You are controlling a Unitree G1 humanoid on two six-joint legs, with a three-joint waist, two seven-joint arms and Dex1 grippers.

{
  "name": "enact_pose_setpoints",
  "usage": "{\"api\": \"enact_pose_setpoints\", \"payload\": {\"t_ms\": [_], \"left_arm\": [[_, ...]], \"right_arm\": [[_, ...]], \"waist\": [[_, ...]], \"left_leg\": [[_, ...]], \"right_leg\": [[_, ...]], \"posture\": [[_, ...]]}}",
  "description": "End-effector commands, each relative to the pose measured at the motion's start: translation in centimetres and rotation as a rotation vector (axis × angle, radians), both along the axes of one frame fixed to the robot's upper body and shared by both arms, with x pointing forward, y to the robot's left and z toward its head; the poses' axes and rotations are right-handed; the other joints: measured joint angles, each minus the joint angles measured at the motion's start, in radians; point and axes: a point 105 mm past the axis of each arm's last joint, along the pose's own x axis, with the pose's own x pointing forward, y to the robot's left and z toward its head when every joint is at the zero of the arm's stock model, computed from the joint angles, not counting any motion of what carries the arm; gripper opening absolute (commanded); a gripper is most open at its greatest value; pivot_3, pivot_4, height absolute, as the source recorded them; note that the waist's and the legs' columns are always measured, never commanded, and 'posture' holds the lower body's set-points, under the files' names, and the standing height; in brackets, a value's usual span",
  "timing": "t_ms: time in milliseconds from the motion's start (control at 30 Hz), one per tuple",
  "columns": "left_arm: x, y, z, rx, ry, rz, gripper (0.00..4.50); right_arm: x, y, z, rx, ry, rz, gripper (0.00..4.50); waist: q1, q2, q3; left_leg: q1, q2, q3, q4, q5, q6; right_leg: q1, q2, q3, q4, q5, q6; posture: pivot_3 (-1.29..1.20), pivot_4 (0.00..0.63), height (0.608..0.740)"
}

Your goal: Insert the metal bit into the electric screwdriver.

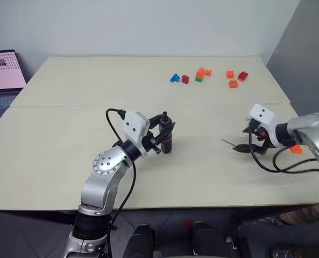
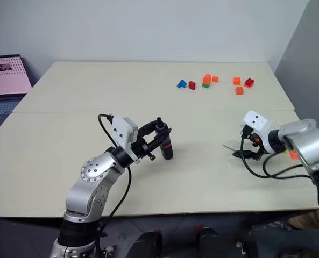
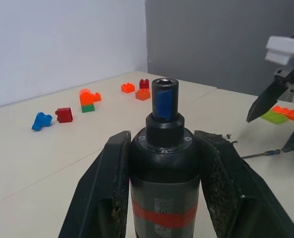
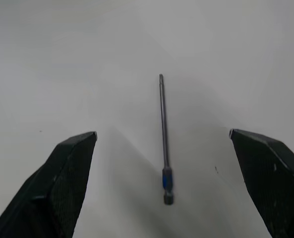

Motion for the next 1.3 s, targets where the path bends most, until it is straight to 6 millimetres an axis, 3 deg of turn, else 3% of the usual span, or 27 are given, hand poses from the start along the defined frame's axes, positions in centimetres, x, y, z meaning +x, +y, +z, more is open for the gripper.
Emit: {"api": "enact_pose_setpoints", "payload": {"t_ms": [33,267,367,900,1067,1300], "left_arm": [[0.0,-0.3,-1.6,0.014,0.059,0.002,1.64],[0.0,-0.5,-1.7,0.014,0.048,0.012,1.64],[0.0,-0.5,-1.8,0.015,0.045,0.015,1.64],[0.0,-0.4,-2.1,0.035,0.031,0.034,1.64],[-0.1,-0.5,-2.2,0.049,0.025,0.028,1.64],[-0.1,-0.5,-1.3,0.065,-0.004,0.023,1.64]], "right_arm": [[0.8,-0.5,-0.5,-0.051,0.044,0.018,4.50],[1.7,-0.9,-1.6,-0.063,0.146,0.015,4.50],[1.9,-0.9,-1.7,-0.054,0.182,0.011,4.08],[1.7,-0.4,-2.3,-0.053,0.221,0.050,0.04],[1.9,-0.2,-1.9,-0.010,0.198,0.024,0.00],[3.4,1.8,2.2,0.181,-0.051,0.030,0.00]], "waist": [[0.000,0.000,0.000],[0.001,0.000,0.000],[0.000,0.000,0.000],[0.000,0.000,0.000],[0.000,0.001,0.000],[-0.001,0.001,0.000]], "left_leg": [[0.000,0.000,0.000,0.000,0.000,0.000],[-0.002,-0.001,0.000,0.000,0.000,0.000],[-0.001,-0.001,-0.001,0.000,0.000,0.000],[-0.001,-0.001,-0.001,0.000,0.000,0.000],[-0.001,-0.001,-0.001,0.000,0.000,0.000],[-0.001,-0.001,-0.001,0.000,0.000,0.000]], "right_leg": [[0.000,0.000,0.000,0.000,0.000,0.000],[-0.002,-0.001,0.000,0.000,0.003,-0.005],[-0.001,-0.001,-0.001,0.000,0.003,-0.005],[-0.001,-0.001,-0.001,0.001,0.003,-0.005],[-0.001,-0.001,-0.001,0.001,0.003,-0.005],[-0.001,-0.001,-0.001,0.001,0.003,-0.005]], "posture": [[0.00,0.150,0.740],[0.00,0.150,0.740],[0.00,0.150,0.740],[0.00,0.150,0.740],[0.00,0.150,0.740],[0.00,0.150,0.740]]}}
